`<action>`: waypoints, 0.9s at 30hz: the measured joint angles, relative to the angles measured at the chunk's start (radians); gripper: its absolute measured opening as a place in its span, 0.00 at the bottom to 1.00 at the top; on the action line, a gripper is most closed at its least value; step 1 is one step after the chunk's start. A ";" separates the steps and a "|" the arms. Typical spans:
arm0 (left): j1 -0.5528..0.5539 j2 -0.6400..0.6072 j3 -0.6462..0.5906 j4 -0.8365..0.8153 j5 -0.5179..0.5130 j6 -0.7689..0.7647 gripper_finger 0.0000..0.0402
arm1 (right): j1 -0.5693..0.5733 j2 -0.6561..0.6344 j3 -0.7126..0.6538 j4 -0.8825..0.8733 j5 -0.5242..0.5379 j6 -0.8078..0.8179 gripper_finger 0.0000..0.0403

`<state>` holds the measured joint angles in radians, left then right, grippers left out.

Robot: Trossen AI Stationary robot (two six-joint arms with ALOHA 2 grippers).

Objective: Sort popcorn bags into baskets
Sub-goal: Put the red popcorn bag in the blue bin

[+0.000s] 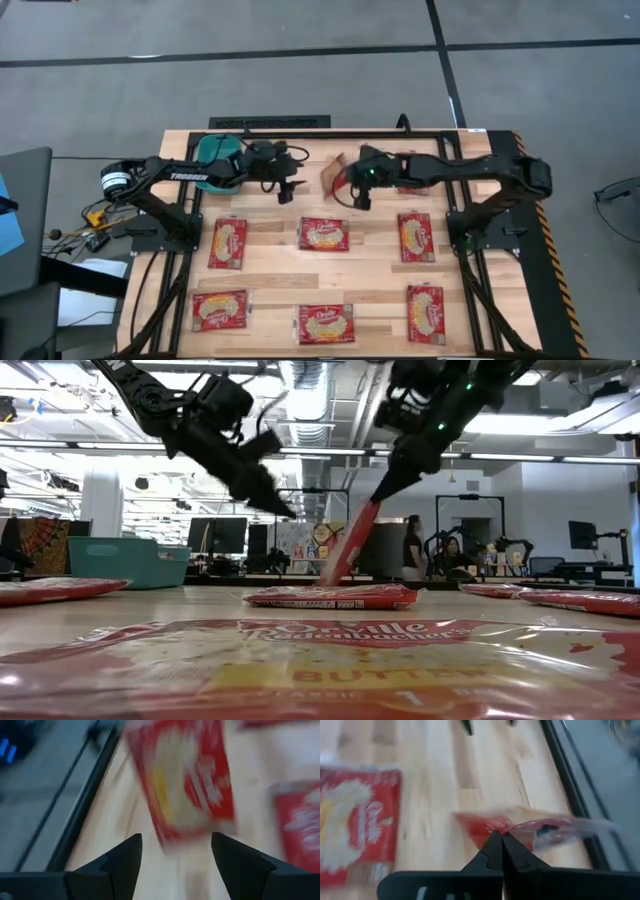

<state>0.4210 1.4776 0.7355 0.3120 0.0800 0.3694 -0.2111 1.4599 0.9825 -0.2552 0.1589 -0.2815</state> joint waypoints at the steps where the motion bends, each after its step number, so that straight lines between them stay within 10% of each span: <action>1: -0.002 0.000 0.009 0.028 0.045 0.032 0.58 | 0.022 -0.009 0.000 -0.001 0.000 -0.046 0.01; 27: -0.100 0.129 0.429 -0.456 0.169 0.229 0.57 | 0.179 -0.030 0.002 0.138 0.163 -0.590 0.02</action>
<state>0.3206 1.6066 1.1641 -0.1442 0.2495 0.5980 -0.0324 1.4300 0.9844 -0.1169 0.3223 -0.8718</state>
